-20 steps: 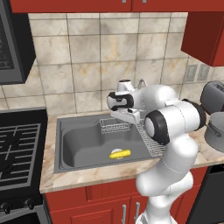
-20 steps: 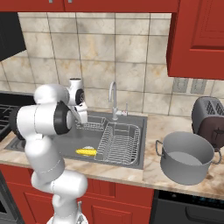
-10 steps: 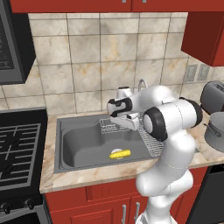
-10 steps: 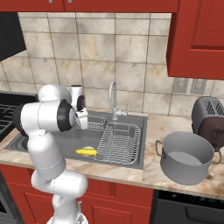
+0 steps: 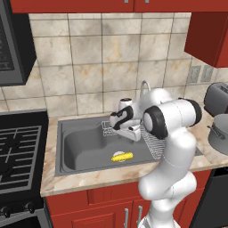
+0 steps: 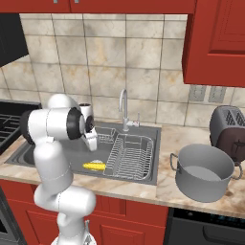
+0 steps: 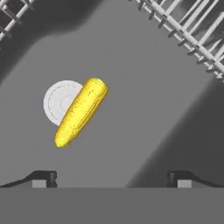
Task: Dump the corn from the pot into the sink. Then turn on the water and wash the corn. Then turn off the water and put the corn back in the pot.
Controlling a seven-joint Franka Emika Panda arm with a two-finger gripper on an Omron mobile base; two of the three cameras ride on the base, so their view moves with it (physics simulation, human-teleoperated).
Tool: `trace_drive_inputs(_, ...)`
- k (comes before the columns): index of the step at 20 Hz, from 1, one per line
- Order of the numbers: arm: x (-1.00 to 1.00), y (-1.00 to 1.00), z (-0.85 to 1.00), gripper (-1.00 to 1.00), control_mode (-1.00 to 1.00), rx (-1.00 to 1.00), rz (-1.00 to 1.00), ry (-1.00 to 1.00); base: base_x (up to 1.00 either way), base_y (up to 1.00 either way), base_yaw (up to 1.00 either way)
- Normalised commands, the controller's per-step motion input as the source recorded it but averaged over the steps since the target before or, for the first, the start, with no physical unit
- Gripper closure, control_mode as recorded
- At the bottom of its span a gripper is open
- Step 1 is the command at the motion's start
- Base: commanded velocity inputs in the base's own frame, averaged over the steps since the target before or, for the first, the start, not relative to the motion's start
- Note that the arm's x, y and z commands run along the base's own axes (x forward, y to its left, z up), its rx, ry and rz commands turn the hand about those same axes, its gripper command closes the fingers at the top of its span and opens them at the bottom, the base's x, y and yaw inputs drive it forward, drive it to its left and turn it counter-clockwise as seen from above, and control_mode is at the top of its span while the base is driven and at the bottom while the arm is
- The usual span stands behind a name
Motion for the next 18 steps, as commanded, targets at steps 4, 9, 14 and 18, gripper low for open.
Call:
trace_drive_inputs(4, 0.00, 0.00, -0.42, -1.00, -1.00, 0.00, 0.00, -0.06, 0.00, 0.00, 0.00)
trace_drive_inputs(9, 0.02, 0.00, -0.36, -1.00, -1.00, 0.00, 0.00, -0.07, 0.00, 0.00, 0.00)
trace_drive_inputs(14, 0.03, 0.00, -0.35, -1.00, -1.00, 0.00, 0.00, -0.07, 0.00, 0.00, 0.00)
trace_drive_inputs(18, 0.08, 0.00, -0.32, -1.00, -1.00, 0.00, 0.00, -0.02, 0.00, 0.00, 0.00)
